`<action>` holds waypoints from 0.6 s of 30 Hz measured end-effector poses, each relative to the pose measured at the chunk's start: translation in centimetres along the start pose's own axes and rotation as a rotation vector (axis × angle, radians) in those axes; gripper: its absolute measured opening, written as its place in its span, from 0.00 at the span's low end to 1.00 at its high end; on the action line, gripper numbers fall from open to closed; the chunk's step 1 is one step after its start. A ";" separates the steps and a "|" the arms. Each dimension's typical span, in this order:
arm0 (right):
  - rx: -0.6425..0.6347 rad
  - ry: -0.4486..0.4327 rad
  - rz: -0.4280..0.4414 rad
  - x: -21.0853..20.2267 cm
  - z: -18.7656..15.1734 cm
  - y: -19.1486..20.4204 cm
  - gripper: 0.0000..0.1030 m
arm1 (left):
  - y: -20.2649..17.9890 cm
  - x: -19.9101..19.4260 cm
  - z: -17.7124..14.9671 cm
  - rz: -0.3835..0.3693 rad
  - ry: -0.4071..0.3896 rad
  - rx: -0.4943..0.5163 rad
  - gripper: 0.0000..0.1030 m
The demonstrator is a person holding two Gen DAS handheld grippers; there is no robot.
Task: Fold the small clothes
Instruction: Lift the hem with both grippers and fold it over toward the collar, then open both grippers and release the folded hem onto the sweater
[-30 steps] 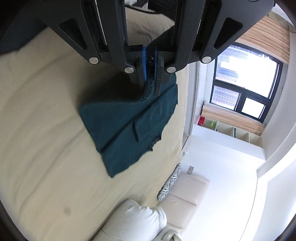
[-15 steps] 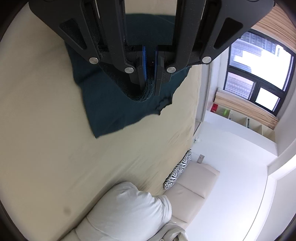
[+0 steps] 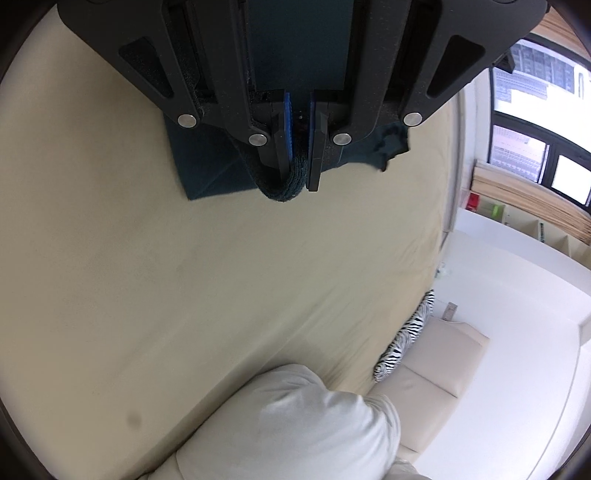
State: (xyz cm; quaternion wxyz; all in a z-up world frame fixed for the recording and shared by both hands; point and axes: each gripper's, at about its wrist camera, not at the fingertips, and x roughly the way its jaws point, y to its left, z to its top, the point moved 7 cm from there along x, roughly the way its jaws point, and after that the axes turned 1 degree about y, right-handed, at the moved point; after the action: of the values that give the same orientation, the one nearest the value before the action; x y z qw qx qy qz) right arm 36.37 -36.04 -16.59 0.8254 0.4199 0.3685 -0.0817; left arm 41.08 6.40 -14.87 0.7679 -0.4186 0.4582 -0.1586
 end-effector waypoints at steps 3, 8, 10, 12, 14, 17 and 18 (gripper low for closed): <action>0.009 0.007 -0.036 2.0 0.2 -1.0 0.09 | 0.6 1.0 0.5 0.026 0.005 0.011 0.24; -0.023 0.028 -0.067 4.0 0.3 -1.5 0.35 | 1.5 -0.2 -0.6 -0.011 0.003 -0.005 0.41; -0.053 -0.014 -0.088 3.0 0.6 -1.4 0.49 | 1.7 -1.5 -1.5 -0.022 0.003 0.000 0.41; -0.070 -0.024 -0.083 2.1 0.5 -1.3 0.49 | 1.6 -2.6 -2.8 -0.021 0.000 0.029 0.41; -0.102 -0.022 -0.080 0.9 0.2 -1.0 0.49 | 1.4 -3.8 -4.3 0.000 0.000 0.078 0.41; -0.159 -0.053 -0.098 -1.8 -0.7 -1.0 0.49 | 1.8 -5.5 -6.7 0.023 -0.013 0.117 0.42; -0.174 -0.057 -0.099 -2.5 -1.1 -0.9 0.49 | 2.1 -5.9 -7.4 0.036 -0.011 0.125 0.44</action>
State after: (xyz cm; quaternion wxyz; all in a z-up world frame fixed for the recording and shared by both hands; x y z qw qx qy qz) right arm 33.62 -36.22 -15.87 0.8640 0.3253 0.3706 -0.1019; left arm 31.52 7.66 -14.86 0.7977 -0.3624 0.4507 -0.1708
